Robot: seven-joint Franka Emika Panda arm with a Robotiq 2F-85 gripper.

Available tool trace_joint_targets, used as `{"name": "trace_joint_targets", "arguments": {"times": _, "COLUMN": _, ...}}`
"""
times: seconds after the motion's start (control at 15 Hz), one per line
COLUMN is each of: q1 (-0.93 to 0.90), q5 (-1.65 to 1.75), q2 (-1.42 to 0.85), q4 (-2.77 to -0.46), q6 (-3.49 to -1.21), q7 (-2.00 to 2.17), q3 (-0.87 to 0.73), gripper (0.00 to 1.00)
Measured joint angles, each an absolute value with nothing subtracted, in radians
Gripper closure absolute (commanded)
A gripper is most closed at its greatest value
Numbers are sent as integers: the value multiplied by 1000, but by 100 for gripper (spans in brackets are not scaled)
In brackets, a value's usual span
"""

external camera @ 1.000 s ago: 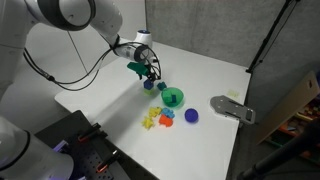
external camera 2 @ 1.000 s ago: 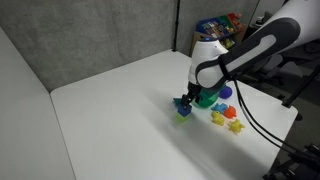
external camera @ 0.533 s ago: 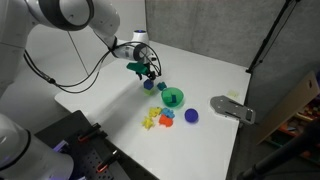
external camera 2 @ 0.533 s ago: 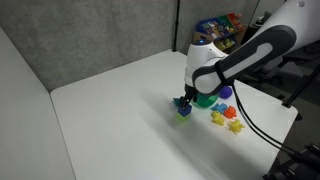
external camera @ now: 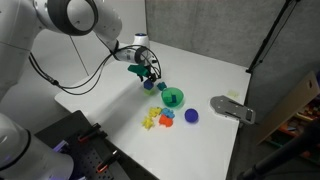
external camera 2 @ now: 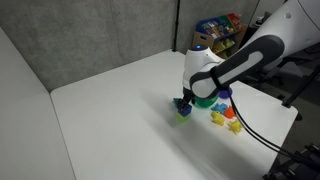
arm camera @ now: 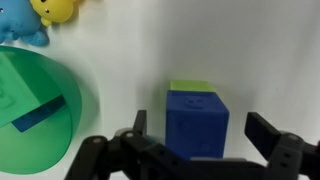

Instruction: Pick up the top blue block and move the green bowl a little to the left, put the blue block in the green bowl, pick up the top green block and put it in the green bowl, pick up the stacked blue block from the table and put it in the green bowl

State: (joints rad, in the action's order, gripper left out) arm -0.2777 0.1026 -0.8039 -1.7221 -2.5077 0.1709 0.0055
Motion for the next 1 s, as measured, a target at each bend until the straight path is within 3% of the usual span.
{"name": "trace_joint_targets", "arguments": {"times": 0.13, "q1": -278, "q5": 103, "q2": -819, "q4": -1709, "q6": -2512, "q7": 175, "q3": 2, "gripper": 33}}
{"name": "trace_joint_targets", "arguments": {"times": 0.4, "q1": -278, "q5": 103, "q2": -842, "q4": -1684, "q6": -2512, "q7": 181, "q3": -3, "gripper": 67}}
{"name": "trace_joint_targets", "arguments": {"times": 1.0, "q1": -262, "q5": 90, "q2": -819, "q4": -1637, "q6": -2510, "q7": 202, "q3": -8, "gripper": 77}}
